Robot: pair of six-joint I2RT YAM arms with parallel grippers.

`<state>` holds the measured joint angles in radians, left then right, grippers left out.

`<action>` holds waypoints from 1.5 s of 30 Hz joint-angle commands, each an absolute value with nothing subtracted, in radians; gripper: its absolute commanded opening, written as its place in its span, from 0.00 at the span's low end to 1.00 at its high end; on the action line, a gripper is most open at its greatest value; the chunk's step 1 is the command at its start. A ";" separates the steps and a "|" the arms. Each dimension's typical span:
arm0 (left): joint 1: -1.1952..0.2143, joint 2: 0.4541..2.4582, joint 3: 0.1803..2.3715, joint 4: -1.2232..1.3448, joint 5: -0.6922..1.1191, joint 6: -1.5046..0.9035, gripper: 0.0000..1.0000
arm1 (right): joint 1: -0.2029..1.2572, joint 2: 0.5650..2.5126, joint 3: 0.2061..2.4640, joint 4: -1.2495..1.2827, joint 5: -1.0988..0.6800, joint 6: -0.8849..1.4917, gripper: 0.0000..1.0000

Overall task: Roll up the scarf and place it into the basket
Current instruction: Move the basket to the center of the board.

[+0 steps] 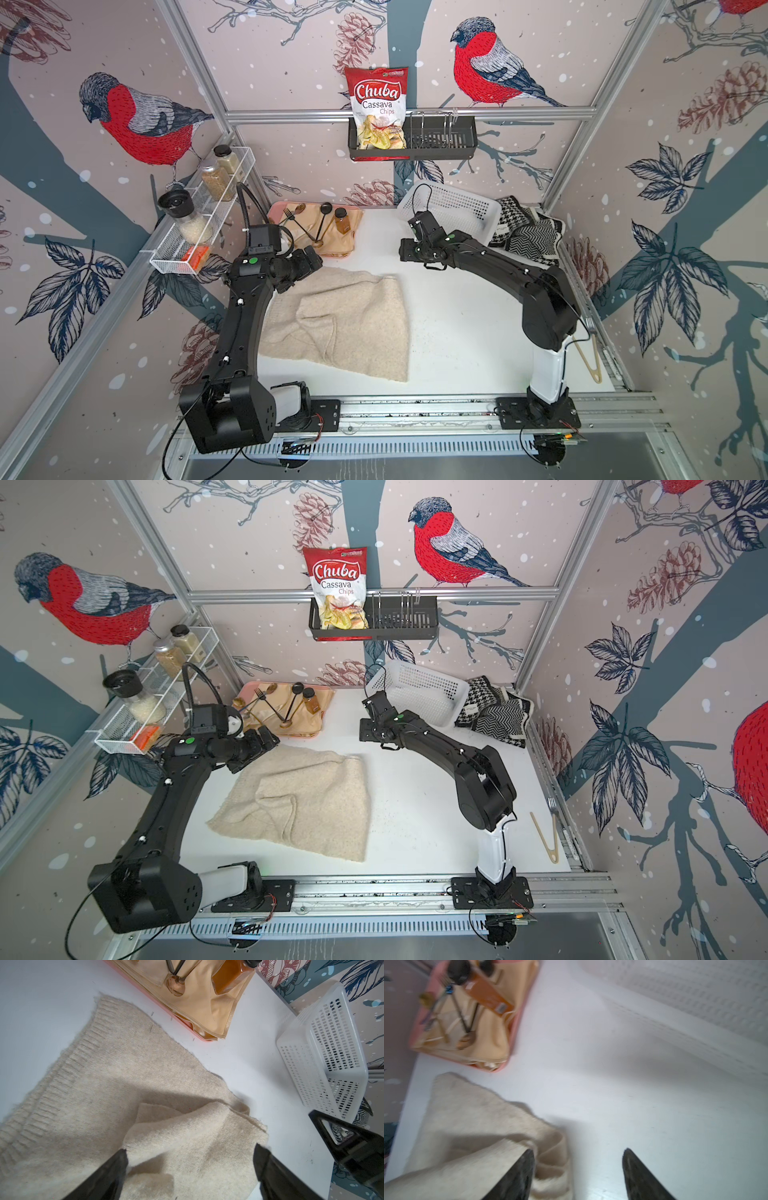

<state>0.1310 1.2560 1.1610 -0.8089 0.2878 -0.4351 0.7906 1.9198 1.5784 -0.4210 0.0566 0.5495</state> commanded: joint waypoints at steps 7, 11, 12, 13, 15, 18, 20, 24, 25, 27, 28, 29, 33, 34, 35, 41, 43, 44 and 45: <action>0.126 1.277 1.125 -0.762 0.320 -0.421 0.96 | 1.010 1.839 1.235 -0.396 0.059 0.763 0.73; 0.115 1.286 1.128 -0.747 0.328 -0.432 0.96 | 1.024 1.868 1.226 -0.498 0.188 0.810 0.03; 0.106 1.290 1.132 -0.747 0.327 -0.434 0.96 | 1.013 1.855 1.218 -0.531 0.226 0.816 0.00; 0.092 1.293 1.136 -0.750 0.321 -0.434 0.96 | 0.992 1.828 1.196 -0.567 0.273 0.818 0.00; 0.050 1.301 1.137 -0.755 0.296 -0.430 0.96 | 0.919 1.755 1.139 -0.629 0.350 0.818 0.01; -0.021 1.333 1.121 -0.741 0.302 -0.437 0.96 | 0.789 1.661 1.089 -0.698 0.443 0.774 0.27; -0.057 1.364 1.105 -0.722 0.337 -0.456 0.96 | 0.761 1.621 1.126 -0.723 0.475 0.721 0.80; -0.132 1.416 1.091 -0.658 0.346 -0.502 0.96 | 0.830 1.551 1.183 -0.688 0.498 0.672 0.99; -0.155 1.433 1.093 -0.640 0.355 -0.512 0.96 | 0.867 1.539 1.190 -0.668 0.505 0.669 0.99; -0.194 1.466 1.101 -0.611 0.380 -0.528 0.96 | 0.941 1.533 1.194 -0.635 0.508 0.663 1.00; -0.214 1.481 1.106 -0.588 0.399 -0.537 0.96 | 0.977 1.541 1.199 -0.625 0.500 0.665 1.00; -0.232 1.497 1.112 -0.569 0.414 -0.549 0.96 | 1.006 1.550 1.199 -0.617 0.491 0.675 1.00; -0.281 1.556 1.133 -0.483 0.489 -0.597 0.96 | 1.064 1.564 1.168 -0.601 0.514 0.743 1.00; -0.295 1.578 1.135 -0.453 0.518 -0.615 0.96 | 1.065 1.552 1.145 -0.600 0.521 0.767 1.00; -0.314 1.601 1.145 -0.428 0.549 -0.632 0.96 | 1.062 1.531 1.112 -0.581 0.520 0.780 1.00; -0.441 1.710 1.223 -0.375 0.583 -0.733 0.96 | 0.978 1.382 0.930 -0.571 0.530 0.882 0.99; -0.453 1.735 1.215 -0.353 0.577 -0.783 0.96 | 0.936 1.328 0.890 -0.584 0.539 0.888 0.99; -0.454 1.740 1.203 -0.339 0.580 -0.804 0.96 | 0.915 1.304 0.881 -0.592 0.539 0.886 0.99; -0.455 1.747 1.189 -0.331 0.581 -0.827 0.96 | 0.898 1.279 0.871 -0.599 0.544 0.881 0.99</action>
<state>-0.4480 1.7332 1.2057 -0.3843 0.5613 -0.7395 0.9272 1.3270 0.8925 -0.5884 0.5083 0.8474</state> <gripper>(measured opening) 0.964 0.993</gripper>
